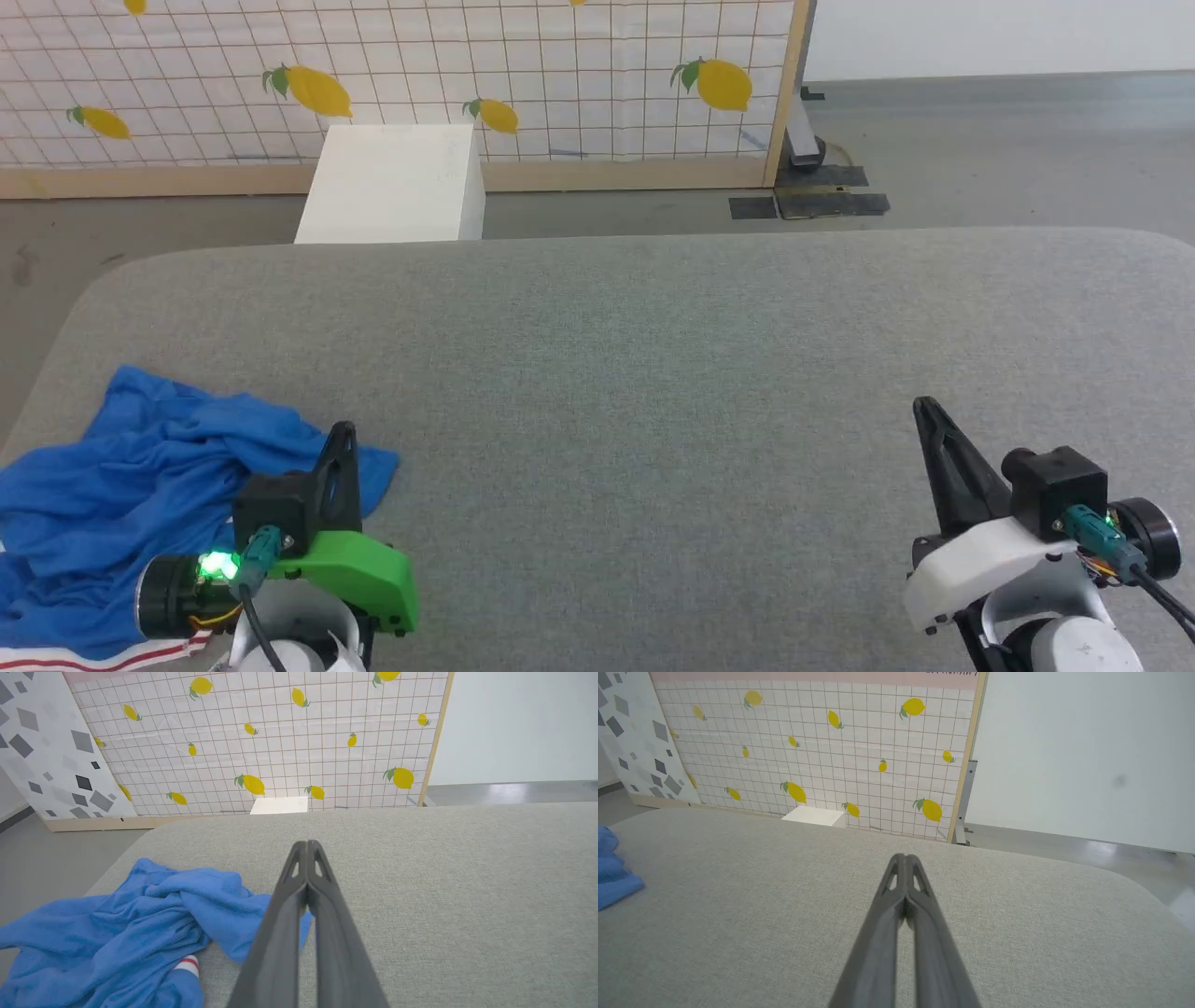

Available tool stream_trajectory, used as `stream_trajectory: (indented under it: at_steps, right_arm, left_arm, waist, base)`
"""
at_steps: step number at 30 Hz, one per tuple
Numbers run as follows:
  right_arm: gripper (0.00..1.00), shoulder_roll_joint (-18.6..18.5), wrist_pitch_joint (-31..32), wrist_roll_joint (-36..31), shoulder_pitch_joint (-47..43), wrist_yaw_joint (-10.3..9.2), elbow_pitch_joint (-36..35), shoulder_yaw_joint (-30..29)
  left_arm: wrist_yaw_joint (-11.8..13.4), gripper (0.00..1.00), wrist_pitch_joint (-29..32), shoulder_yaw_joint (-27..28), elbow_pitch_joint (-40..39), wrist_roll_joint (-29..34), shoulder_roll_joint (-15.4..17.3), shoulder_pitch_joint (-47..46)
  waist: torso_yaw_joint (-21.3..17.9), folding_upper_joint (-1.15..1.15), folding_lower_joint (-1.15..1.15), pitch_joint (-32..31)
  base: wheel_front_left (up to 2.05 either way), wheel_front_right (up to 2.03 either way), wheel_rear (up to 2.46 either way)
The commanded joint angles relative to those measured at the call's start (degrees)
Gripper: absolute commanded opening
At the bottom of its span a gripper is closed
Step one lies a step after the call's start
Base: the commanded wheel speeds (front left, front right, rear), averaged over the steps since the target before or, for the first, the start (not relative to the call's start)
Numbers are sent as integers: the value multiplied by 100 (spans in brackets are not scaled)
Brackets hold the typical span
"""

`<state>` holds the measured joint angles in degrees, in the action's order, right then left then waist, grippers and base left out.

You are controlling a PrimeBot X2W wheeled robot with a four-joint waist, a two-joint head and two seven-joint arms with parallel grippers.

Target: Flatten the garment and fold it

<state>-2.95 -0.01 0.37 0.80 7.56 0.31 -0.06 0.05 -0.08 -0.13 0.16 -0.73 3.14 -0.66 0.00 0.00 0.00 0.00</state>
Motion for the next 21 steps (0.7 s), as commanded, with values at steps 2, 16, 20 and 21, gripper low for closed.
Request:
stream_trajectory:
  at_steps: [2, 16, 20, 21]
  right_arm:
    - [0, 7, 1, -37, -80, -8, -31, 6]
    - [100, -1, -22, 39, -11, 0, 25, -7]
    - [100, -1, -70, 108, -22, 0, 83, -18]
    - [100, -1, -83, 126, -24, 0, 95, -23]
  left_arm:
    - [-5, 0, 8, 13, -16, 73, -26, 66]
    - [2, 100, -21, -20, 12, -50, 1, 5]
    - [9, 100, -69, -48, 45, -101, 0, 11]
    - [11, 100, -82, -55, 54, -115, 0, 11]
  waist:
    - [0, 0, 0, 0]
    - [-1, 0, 0, 2]
    - [-4, 0, 0, 7]
    - [-4, 0, 0, 8]
  base:
    - [0, 0, 0]
    - [0, 0, 0]
    - [0, 0, 0]
    - [0, 0, 0]
